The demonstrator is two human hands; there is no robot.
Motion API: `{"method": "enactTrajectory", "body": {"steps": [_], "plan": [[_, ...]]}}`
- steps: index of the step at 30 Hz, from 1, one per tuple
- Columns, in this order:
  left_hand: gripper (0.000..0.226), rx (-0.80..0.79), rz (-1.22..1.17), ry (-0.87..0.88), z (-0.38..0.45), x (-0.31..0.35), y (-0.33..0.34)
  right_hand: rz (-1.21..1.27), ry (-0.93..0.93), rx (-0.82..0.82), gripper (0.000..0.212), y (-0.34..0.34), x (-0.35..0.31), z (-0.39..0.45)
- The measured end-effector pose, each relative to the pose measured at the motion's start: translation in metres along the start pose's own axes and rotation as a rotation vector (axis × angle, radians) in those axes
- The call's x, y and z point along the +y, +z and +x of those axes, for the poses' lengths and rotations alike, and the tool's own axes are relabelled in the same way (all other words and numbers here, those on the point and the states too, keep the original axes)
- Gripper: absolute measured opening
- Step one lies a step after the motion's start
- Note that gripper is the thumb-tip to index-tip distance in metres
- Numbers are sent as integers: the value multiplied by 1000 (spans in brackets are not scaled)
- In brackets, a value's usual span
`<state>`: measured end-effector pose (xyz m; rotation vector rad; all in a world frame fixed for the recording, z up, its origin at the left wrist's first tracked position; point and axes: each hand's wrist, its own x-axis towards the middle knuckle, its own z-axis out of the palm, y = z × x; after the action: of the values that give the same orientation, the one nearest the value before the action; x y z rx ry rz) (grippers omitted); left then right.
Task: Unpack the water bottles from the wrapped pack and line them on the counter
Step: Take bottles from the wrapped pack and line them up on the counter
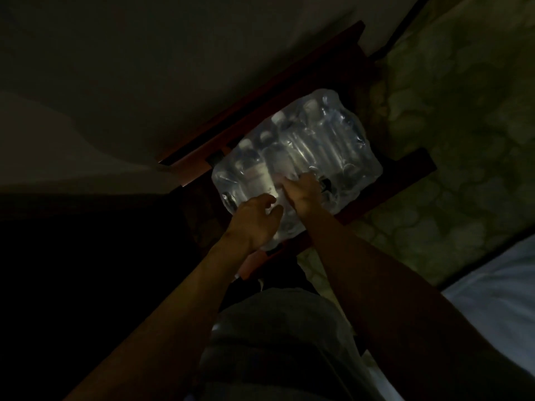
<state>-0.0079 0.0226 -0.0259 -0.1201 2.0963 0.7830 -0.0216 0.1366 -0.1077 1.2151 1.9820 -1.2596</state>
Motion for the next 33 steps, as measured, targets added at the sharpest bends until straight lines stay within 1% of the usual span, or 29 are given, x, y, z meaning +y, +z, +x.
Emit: {"method": "enactTrajectory", "body": {"steps": [1, 2, 5, 7, 10, 13, 14, 16, 18, 19, 21, 24, 25, 27, 28, 29, 30, 31, 32, 33], "plan": [[38, -12, -4, 4, 0, 2, -1, 1, -3, 0, 45, -3, -5, -2], [38, -22, -6, 3, 0, 4, -1, -6, -1, 0, 45, -5, -8, -3], [38, -47, -25, -22, 3, 7, -4, -26, 18, -40, 61, -10, -10, -4], [36, -63, -41, -42, 8, 6, -5, -53, 15, -37, 58, -20, -19, -21], [31, -72, -176, -79, 11, 5, -8, -94, -8, -8, 48, -35, -20, -35], [41, -108, -306, -168, 12, 5, -8, -67, -30, -82, 52, -54, -28, -50], [45, -104, -367, -183, 9, 9, -10, -87, -35, -118, 54, -62, -34, -58], [48, -141, -631, -260, 0, 19, -16, -196, -35, -153, 66, -75, -48, -75], [48, -241, -898, -305, -4, 25, -21, -330, -18, -125, 92, -81, -62, -97], [48, -288, -989, -307, -6, 29, -23, -403, -32, -103, 99, -83, -67, -108], [44, -358, -1095, -286, -13, 38, -31, -525, -88, -64, 96, -81, -75, -130], [45, -465, -1097, -238, -24, 46, -45, -579, -127, -48, 85, -85, -80, -156], [47, -497, -1073, -223, -26, 45, -47, -593, -150, -64, 83, -89, -82, -163], [55, -495, -1015, -209, -30, 40, -51, -577, -191, -158, 80, -99, -80, -168], [55, -487, -990, -191, -34, 38, -54, -521, -202, -242, 83, -104, -79, -170], [48, -476, -976, -164, -34, 35, -58, -430, -199, -326, 88, -109, -78, -173], [36, -463, -973, -130, -37, 34, -63, -327, -186, -390, 89, -112, -76, -171], [25, -466, -987, -94, -37, 31, -67, -236, -169, -437, 83, -114, -73, -167], [21, -446, -1006, -77, -38, 28, -73, -173, -144, -462, 71, -114, -69, -160], [20, -430, -1027, -59, -37, 23, -78, -144, -127, -444, 56, -111, -65, -149]]}}
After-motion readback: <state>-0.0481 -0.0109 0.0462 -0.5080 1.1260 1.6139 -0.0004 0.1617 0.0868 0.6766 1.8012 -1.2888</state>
